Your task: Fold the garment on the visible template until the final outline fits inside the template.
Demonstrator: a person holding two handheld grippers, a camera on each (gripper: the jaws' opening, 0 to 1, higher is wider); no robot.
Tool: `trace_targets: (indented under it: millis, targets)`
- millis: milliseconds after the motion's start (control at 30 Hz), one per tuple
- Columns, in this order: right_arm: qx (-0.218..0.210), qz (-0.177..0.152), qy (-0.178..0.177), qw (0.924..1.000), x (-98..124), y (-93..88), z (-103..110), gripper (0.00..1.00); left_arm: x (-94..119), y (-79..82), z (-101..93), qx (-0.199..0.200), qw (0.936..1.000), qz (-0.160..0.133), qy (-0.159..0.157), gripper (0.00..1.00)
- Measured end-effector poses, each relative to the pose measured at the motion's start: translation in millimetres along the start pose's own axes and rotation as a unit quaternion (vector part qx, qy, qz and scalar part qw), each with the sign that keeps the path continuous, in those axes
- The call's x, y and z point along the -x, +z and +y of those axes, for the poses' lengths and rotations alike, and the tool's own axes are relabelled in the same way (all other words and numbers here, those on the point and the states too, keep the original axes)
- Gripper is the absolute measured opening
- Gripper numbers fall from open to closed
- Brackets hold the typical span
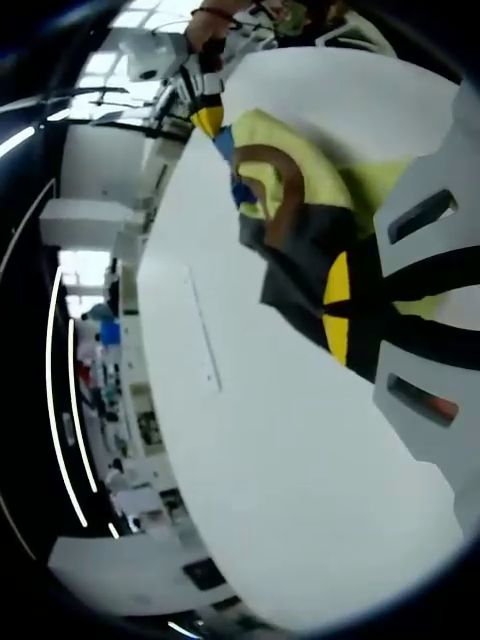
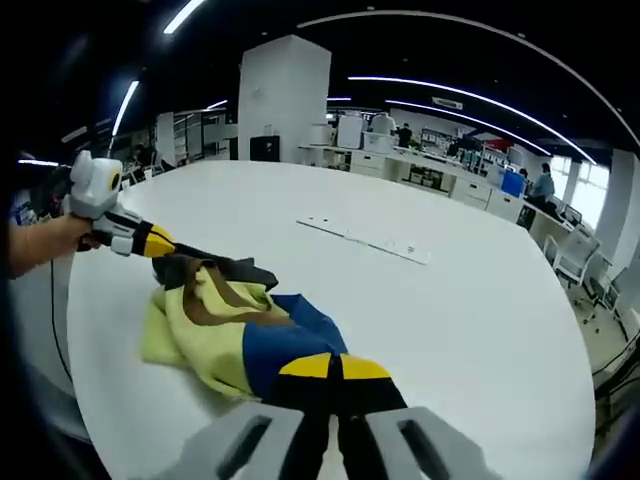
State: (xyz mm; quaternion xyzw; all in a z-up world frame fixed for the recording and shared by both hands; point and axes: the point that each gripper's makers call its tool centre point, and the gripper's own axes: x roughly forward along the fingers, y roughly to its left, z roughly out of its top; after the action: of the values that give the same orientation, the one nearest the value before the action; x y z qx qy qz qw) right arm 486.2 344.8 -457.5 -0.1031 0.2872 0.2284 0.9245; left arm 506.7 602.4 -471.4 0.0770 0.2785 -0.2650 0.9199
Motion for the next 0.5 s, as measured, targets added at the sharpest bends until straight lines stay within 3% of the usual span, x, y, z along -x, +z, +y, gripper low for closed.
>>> trace_targets:
  millis: [200, 300, 433, 500]
  targets:
    - [-0.011, 0.014, 0.002, 0.9998, -6.0, -13.9, -2.6, 0.0, 0.7, 2.2, -2.6, -0.024, 0.9996, -0.008, -0.014, 0.0]
    - [-0.026, 0.013, 0.009, 0.9995, -5.5, -17.1, -3.0, 0.0, 5.4, 4.9, -2.7, -0.043, 0.9987, -0.019, -0.016, 0.06]
    - [-0.025, 0.005, 0.014, 0.9996, -3.2, -15.8, -3.2, 0.0, 10.0, 5.5, -10.8, -0.07, 0.9961, -0.032, -0.042, 0.13]
    - [-0.027, 0.005, 0.019, 0.9994, -2.3, -16.2, -1.7, 0.05, 9.3, -0.6, -14.0, -0.085, 0.9947, -0.021, -0.052, 0.14]
